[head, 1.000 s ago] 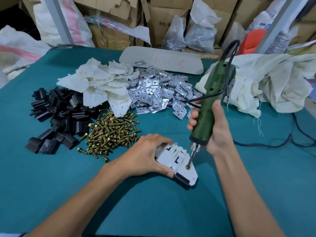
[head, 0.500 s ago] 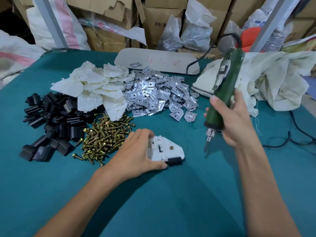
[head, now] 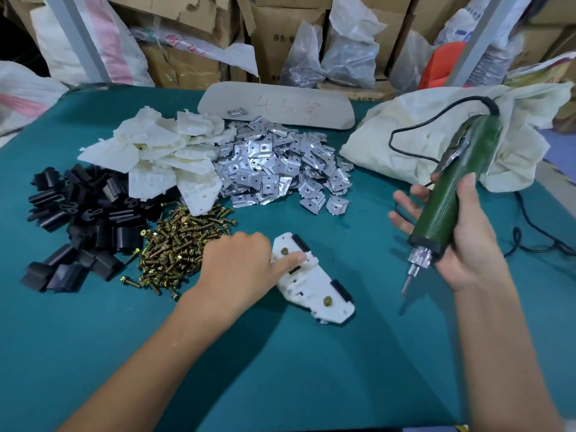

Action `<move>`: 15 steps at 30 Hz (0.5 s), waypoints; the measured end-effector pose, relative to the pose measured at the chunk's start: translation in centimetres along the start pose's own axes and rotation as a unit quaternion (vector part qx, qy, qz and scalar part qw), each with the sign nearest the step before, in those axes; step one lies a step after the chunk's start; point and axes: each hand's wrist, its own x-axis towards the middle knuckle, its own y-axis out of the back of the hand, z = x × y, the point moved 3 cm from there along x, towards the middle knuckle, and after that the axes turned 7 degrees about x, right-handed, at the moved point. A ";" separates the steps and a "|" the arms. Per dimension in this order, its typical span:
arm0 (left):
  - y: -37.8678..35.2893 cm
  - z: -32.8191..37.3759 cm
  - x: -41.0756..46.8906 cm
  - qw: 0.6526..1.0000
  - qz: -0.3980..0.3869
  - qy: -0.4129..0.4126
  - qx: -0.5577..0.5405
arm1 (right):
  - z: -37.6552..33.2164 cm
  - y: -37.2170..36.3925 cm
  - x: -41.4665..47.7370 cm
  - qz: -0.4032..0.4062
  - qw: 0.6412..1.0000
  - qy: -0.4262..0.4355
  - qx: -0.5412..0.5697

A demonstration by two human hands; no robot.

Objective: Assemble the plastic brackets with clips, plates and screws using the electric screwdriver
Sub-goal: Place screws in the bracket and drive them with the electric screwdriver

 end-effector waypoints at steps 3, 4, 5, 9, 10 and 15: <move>0.1 -0.3 -0.4 0.982 -0.052 -0.145 -0.112 | 0.1 0.0 -0.8 -0.010 1.000 -0.009 -0.006; 0.0 0.0 -0.6 0.964 -0.089 -0.201 -0.147 | 0.2 -0.2 -0.9 -0.007 1.000 -0.008 -0.013; -0.4 0.4 -0.6 0.949 -0.115 -0.240 -0.167 | 0.3 -0.4 -1.1 -0.003 1.000 -0.005 -0.015; -2.1 2.1 0.4 0.944 -0.090 -0.288 -0.131 | 1.3 -2.4 -1.7 -0.004 1.000 0.007 -0.004; -2.4 2.3 0.6 0.950 -0.072 -0.282 -0.114 | 1.6 -2.9 -1.9 -0.006 1.000 0.012 0.004; -3.4 3.0 -0.1 0.984 0.062 -0.162 -0.051 | 2.8 -4.9 -2.2 -0.023 0.996 0.084 0.001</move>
